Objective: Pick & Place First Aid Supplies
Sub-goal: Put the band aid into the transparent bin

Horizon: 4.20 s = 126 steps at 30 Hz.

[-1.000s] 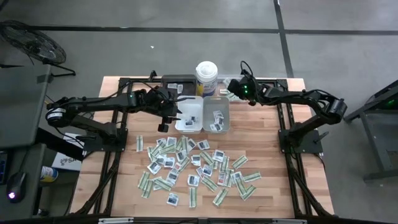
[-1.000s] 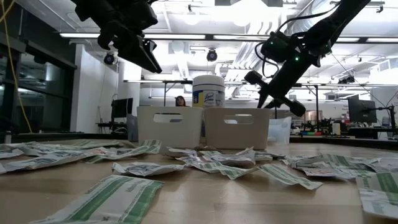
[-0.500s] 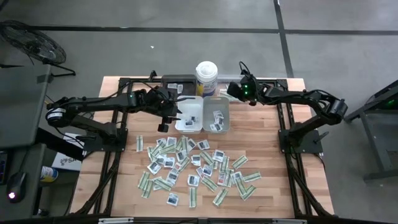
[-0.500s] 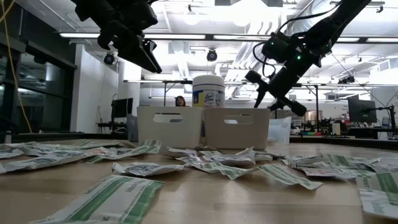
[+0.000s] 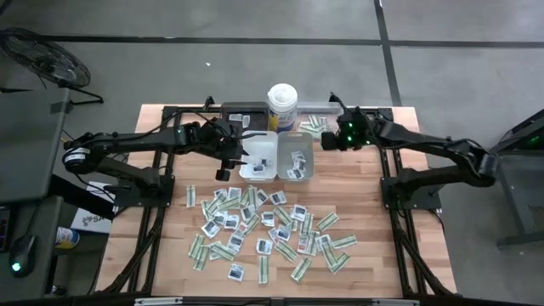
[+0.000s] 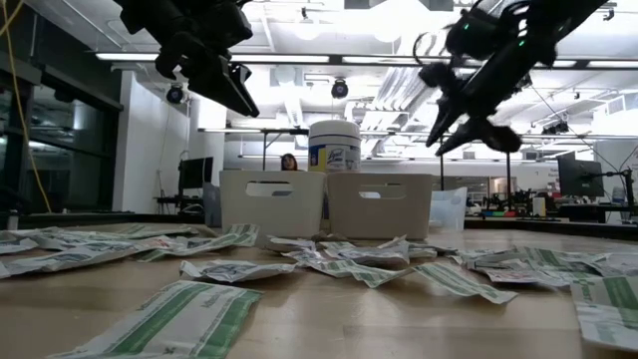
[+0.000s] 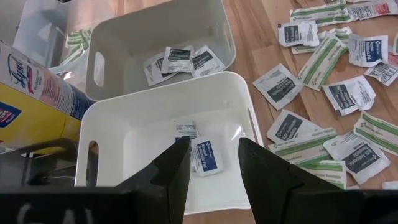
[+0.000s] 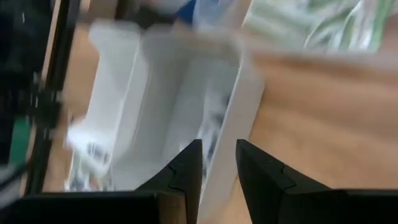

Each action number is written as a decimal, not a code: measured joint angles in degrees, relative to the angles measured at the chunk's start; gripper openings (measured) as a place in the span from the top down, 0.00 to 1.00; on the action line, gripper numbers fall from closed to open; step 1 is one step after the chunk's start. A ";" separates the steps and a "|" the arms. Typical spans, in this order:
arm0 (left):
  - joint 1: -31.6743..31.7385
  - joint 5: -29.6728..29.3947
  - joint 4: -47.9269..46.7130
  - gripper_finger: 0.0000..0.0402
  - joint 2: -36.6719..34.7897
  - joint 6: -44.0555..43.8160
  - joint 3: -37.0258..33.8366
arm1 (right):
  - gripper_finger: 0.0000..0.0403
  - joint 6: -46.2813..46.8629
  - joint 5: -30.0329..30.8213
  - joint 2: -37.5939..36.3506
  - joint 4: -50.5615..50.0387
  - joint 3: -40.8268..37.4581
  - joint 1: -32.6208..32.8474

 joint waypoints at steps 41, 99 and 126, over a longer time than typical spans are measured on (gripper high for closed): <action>0.00 0.03 0.06 0.67 0.00 -0.03 0.00 | 0.57 13.36 1.44 11.44 -12.71 -0.83 45.92; 0.00 0.01 -0.39 0.67 0.00 0.86 0.00 | 0.99 34.01 14.46 25.27 -20.92 9.84 50.64; 0.00 0.01 -0.40 0.67 0.00 0.85 0.00 | 1.00 19.73 39.44 7.55 -18.34 9.97 22.42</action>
